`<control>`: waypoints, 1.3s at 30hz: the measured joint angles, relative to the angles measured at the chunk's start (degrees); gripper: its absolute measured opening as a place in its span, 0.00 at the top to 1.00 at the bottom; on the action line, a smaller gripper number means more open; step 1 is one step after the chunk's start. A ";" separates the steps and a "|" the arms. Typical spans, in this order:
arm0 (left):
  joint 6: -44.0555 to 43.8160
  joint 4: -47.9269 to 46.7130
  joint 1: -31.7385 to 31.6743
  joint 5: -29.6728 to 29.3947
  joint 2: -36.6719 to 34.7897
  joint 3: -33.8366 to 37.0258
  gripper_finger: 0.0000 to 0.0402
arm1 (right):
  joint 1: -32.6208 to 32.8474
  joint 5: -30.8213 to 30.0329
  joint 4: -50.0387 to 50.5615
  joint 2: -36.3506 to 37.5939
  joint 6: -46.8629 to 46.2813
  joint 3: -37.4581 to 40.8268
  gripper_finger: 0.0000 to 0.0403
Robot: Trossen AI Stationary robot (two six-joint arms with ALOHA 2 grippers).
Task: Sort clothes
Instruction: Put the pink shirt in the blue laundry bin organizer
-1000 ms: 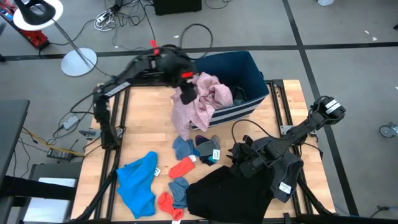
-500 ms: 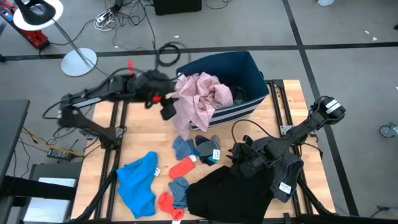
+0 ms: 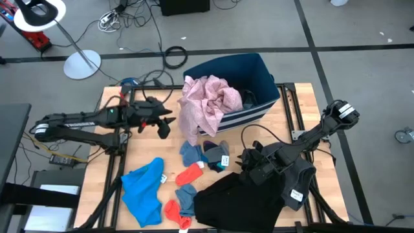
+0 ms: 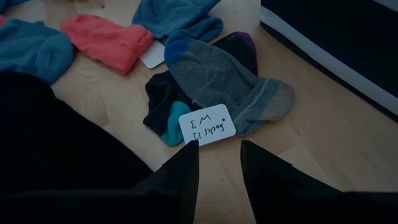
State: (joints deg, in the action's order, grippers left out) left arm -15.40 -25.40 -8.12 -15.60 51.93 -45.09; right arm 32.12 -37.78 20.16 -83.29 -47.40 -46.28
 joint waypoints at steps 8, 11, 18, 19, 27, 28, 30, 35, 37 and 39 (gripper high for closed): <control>-4.34 11.70 0.00 0.99 0.47 13.71 0.56 | 0.00 0.00 -0.01 0.00 -0.35 0.00 0.71; -4.84 15.33 0.00 0.77 0.47 17.66 0.56 | 0.00 0.00 -0.01 0.00 -0.37 0.00 0.71; -10.21 18.43 -0.02 -0.68 0.93 24.59 0.59 | -0.01 -0.03 -0.02 0.00 -0.44 0.00 0.71; -10.35 20.36 -0.02 -0.70 0.93 25.42 0.60 | -0.02 -0.04 -0.06 0.00 -0.46 0.00 0.71; -7.60 29.57 -0.02 -1.09 3.71 29.12 0.85 | -0.09 -0.04 -0.20 0.00 -0.46 0.00 0.71; -7.44 29.97 -0.02 -0.83 4.50 29.47 0.89 | -0.09 -0.04 -0.27 0.00 -0.46 0.00 0.71; -6.54 31.78 -0.02 -0.50 6.67 29.54 0.97 | -0.09 -0.04 -0.41 0.00 -0.46 0.00 0.71; -2.54 38.48 -0.02 -1.07 14.32 29.47 0.99 | -0.09 -0.04 -0.44 0.00 -0.46 0.00 0.71; -0.81 41.88 -0.02 -2.44 17.14 29.47 0.99 | -0.09 -0.04 -0.44 0.00 -0.46 0.00 0.71; 0.78 46.55 -0.05 -4.18 20.02 29.45 1.00 | -0.09 -0.04 -0.50 0.00 -0.46 0.00 0.71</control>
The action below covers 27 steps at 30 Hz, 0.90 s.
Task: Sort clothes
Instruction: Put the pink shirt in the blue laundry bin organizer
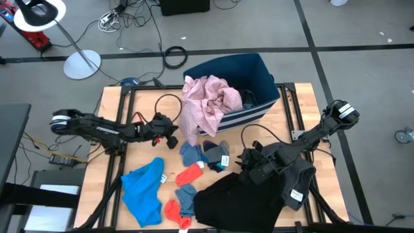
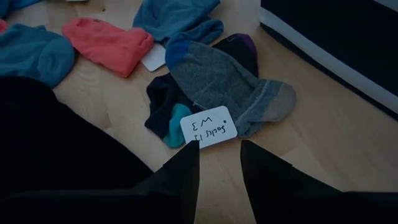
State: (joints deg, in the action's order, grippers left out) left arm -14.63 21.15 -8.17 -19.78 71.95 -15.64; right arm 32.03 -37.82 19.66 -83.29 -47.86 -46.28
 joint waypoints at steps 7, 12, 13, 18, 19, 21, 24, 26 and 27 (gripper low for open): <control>4.80 14.95 -0.08 0.97 10.72 -0.06 1.00 | 0.02 0.00 -0.13 0.00 0.01 0.00 0.71; 7.17 29.72 -0.08 2.90 14.16 -0.06 1.00 | 0.02 0.00 -0.17 0.00 0.02 0.00 0.71; 8.35 32.32 -0.06 3.05 14.13 -0.06 1.00 | 0.02 0.00 -0.16 0.00 0.02 0.00 0.71; 11.46 41.63 -0.08 4.27 12.93 -0.06 1.00 | 0.02 0.00 -0.37 0.00 0.02 0.00 0.71; 11.68 43.31 -0.08 4.75 12.71 -0.06 1.00 | 0.02 0.00 -0.37 0.00 0.02 0.00 0.71; 11.73 44.65 -0.06 5.52 11.78 -0.06 1.00 | 0.02 0.00 -0.37 0.00 0.02 0.00 0.71; 11.64 45.32 -0.08 5.28 9.56 -0.11 1.00 | 0.04 0.00 -0.37 0.00 0.02 0.00 0.71; 10.61 45.03 -0.08 5.06 7.79 -0.11 1.00 | 0.04 0.00 -0.37 0.00 0.02 0.00 0.71; 9.76 45.24 -0.08 4.95 6.86 -0.12 1.00 | 0.04 0.00 -0.37 0.00 0.02 0.00 0.71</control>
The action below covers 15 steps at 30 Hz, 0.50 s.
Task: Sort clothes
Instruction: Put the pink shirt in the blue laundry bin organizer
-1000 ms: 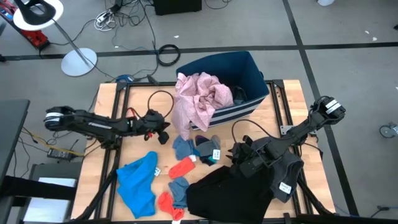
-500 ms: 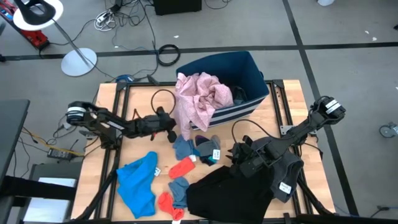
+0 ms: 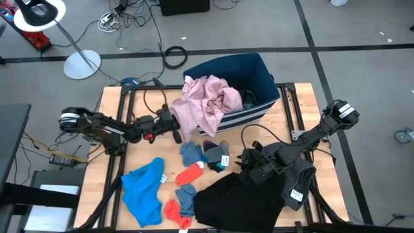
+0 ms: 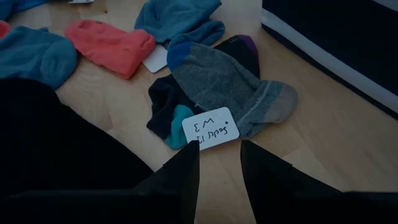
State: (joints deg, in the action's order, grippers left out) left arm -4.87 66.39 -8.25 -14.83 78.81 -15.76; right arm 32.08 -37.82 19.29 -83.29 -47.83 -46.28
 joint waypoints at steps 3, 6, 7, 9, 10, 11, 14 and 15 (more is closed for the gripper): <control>-0.74 -1.78 0.02 -1.15 -3.98 -0.04 1.00 | 0.00 0.00 0.00 0.00 0.00 0.00 0.71; -0.92 -6.29 0.02 -1.75 -8.42 -0.90 1.00 | 0.00 0.00 0.01 0.00 0.02 0.00 0.71; -0.93 -8.94 0.02 -1.96 -9.97 -1.66 1.00 | 0.00 0.00 0.01 0.00 0.02 0.00 0.71; -0.93 -16.59 0.02 -2.46 -13.22 -4.30 1.00 | 0.00 0.02 0.01 0.00 0.03 0.00 0.71; -0.88 -21.15 0.02 -2.61 -14.58 -6.21 1.00 | 0.00 0.00 0.00 0.00 0.04 0.00 0.71; -0.39 -26.31 0.02 -2.63 -15.81 -8.53 1.00 | 0.00 0.00 0.00 0.00 0.04 0.00 0.71; 1.73 -41.05 0.02 -3.52 -17.19 -16.85 1.00 | -0.02 0.00 -0.02 0.00 0.57 0.00 0.71; 2.66 -45.54 0.02 -3.68 -17.31 -20.02 1.00 | -0.02 0.00 -0.02 0.00 0.90 0.00 0.71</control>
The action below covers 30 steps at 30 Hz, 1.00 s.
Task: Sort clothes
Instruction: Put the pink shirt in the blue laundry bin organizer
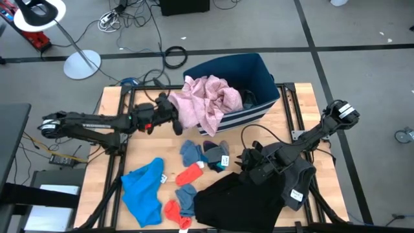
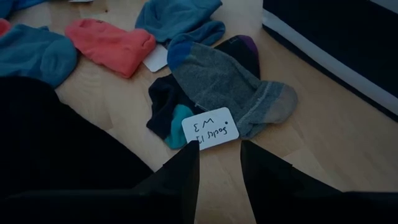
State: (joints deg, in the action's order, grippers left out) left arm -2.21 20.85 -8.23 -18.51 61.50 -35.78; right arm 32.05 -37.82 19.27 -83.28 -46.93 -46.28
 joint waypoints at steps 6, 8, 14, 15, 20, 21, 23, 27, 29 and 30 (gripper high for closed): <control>3.67 -20.56 0.00 -1.47 1.64 -19.23 1.00 | 0.00 0.00 -0.22 0.00 0.48 0.00 0.71; 3.72 -25.11 -0.01 -1.73 3.18 -24.86 1.00 | 0.00 0.00 -0.39 0.00 0.63 0.00 0.71; 5.44 -30.48 -1.13 0.13 11.51 -38.01 1.00 | -0.33 0.00 -0.57 0.00 1.13 0.00 0.71; 5.85 -31.15 -1.47 1.02 13.47 -39.89 1.00 | -0.44 0.00 -0.57 0.00 1.13 0.00 0.71; 6.87 -33.36 -3.38 2.28 23.83 -50.00 1.00 | -0.50 0.00 -1.00 0.00 1.11 0.00 0.71; 7.37 -33.41 -3.96 2.28 25.80 -51.89 1.00 | -0.50 0.00 -0.97 0.00 1.11 0.00 0.71; 7.98 -33.84 -5.04 2.29 29.52 -56.01 1.00 | -0.50 0.00 -1.01 0.00 1.13 0.00 0.71; 7.48 -35.90 -7.39 4.56 35.09 -64.97 1.00 | -0.50 0.00 -0.99 0.00 1.56 0.00 0.71; 6.61 -41.06 -8.25 4.62 37.09 -69.06 1.00 | -0.50 0.00 -1.01 0.00 1.61 0.00 0.71; 6.56 -44.04 -8.52 4.62 37.89 -70.89 1.00 | -0.50 0.00 -1.01 0.00 1.61 0.00 0.71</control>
State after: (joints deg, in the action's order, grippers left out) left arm 4.34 -23.19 -16.75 -13.89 99.39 -106.67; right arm 31.55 -37.82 18.26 -83.29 -45.32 -46.28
